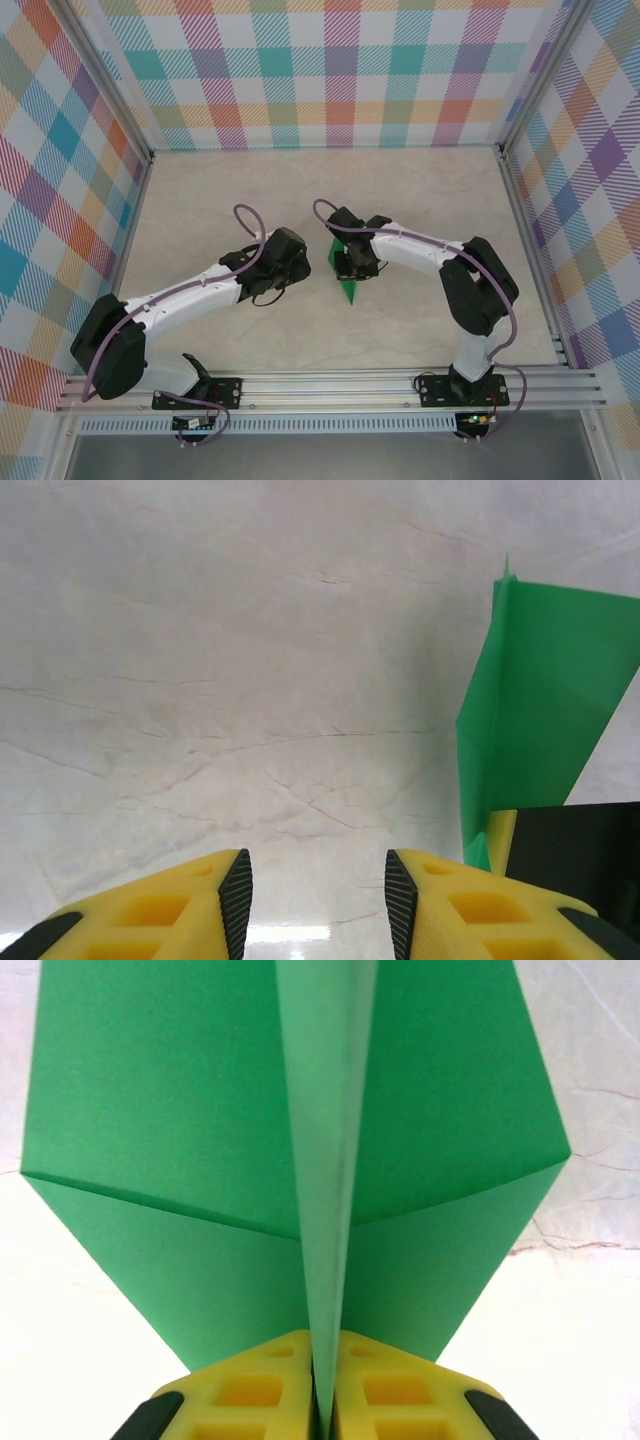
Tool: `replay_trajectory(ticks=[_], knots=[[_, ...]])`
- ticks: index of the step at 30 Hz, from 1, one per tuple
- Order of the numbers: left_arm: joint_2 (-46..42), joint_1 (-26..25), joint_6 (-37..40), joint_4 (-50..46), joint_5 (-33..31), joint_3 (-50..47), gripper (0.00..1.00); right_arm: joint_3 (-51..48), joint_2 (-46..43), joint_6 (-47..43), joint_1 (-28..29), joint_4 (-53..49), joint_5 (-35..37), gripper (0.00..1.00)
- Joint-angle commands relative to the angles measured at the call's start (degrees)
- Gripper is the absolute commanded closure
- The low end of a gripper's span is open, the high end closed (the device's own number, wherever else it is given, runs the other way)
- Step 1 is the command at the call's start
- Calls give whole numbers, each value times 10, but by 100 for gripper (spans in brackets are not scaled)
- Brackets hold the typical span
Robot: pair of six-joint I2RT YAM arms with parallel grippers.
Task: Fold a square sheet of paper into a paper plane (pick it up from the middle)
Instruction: Move the paper plane to the center of the table.
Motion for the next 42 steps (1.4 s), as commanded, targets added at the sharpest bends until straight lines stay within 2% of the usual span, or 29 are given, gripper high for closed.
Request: replay_trajectory(ticks=[1, 9, 17, 28, 37, 42], knots=[[-15, 6, -12, -27, -27, -11, 58, 23, 31, 2, 4, -40, 10, 87], [-18, 7, -17, -23, -26, -22, 58, 25, 67, 9, 4, -34, 0, 82], [1, 7, -9, -23, -18, -11, 58, 15, 86, 16, 4, -22, -11, 82], [4, 6, -9, -22, -16, -9, 57, 20, 47, 14, 4, -28, -3, 78], [17, 7, -6, -20, -9, -4, 57, 26, 97, 25, 4, -28, -11, 79], [17, 6, -6, -21, -12, -2, 57, 22, 56, 21, 4, -25, -6, 77]])
